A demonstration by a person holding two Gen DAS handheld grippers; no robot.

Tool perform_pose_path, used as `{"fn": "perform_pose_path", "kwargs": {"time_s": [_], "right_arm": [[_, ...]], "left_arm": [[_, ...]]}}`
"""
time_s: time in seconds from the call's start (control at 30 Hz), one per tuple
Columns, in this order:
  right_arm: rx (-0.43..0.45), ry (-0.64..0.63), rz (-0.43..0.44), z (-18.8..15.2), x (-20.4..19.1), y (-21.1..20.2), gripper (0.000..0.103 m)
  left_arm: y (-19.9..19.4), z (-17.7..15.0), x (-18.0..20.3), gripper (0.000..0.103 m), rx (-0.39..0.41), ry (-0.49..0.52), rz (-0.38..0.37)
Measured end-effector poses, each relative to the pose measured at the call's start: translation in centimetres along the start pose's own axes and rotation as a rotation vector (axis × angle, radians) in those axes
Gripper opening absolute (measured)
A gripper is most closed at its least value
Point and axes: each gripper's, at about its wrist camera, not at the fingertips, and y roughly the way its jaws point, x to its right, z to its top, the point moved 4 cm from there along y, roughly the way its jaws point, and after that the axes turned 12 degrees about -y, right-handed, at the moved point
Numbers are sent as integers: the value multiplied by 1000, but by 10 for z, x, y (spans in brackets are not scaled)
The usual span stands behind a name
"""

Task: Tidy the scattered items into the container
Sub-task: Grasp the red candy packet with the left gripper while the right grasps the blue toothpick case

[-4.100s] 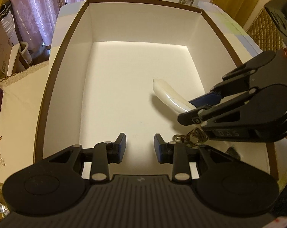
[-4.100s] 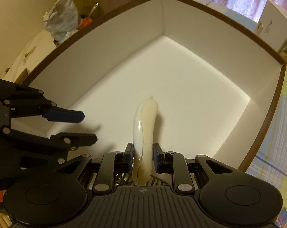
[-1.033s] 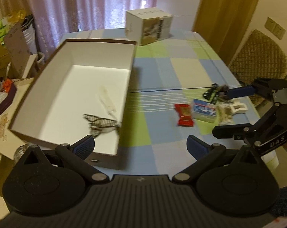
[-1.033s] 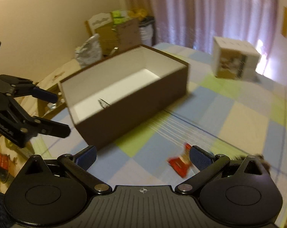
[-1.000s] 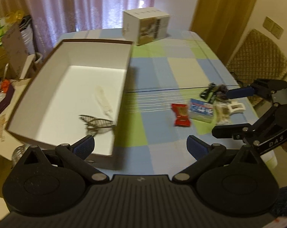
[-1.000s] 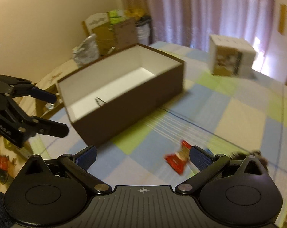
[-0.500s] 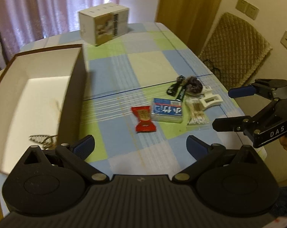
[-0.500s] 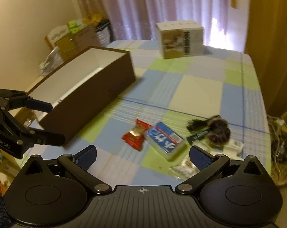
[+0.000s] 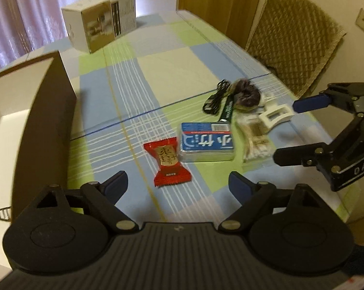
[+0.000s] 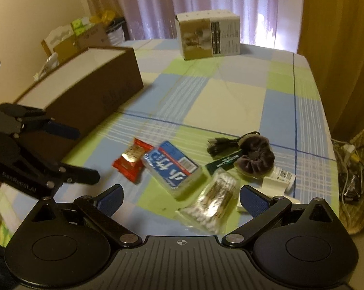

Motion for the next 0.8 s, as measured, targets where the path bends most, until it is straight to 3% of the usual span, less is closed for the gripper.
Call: {"fn": "perform_pose_path", "kwargs": {"time_s": [0.4,0.53,0.67,0.7,0.8], "right_arm": [[-41,-94,46,0,23,39,84],[-56,-126,62,-1,24,46,82],[-59,-147,78,0,23,50,81],[-60,-152,83,0,23,52,81],[-59,-170,95,4,20,56,81]], "left_arm": [[58,10,0,64,-70,57,34],[73,12,-4,42,-98,54,42],[78,14,-9,32,-96,33,35],[79,13,-10,25,-98,25,32],[76,13,-18,23,-93,-16,44]]}}
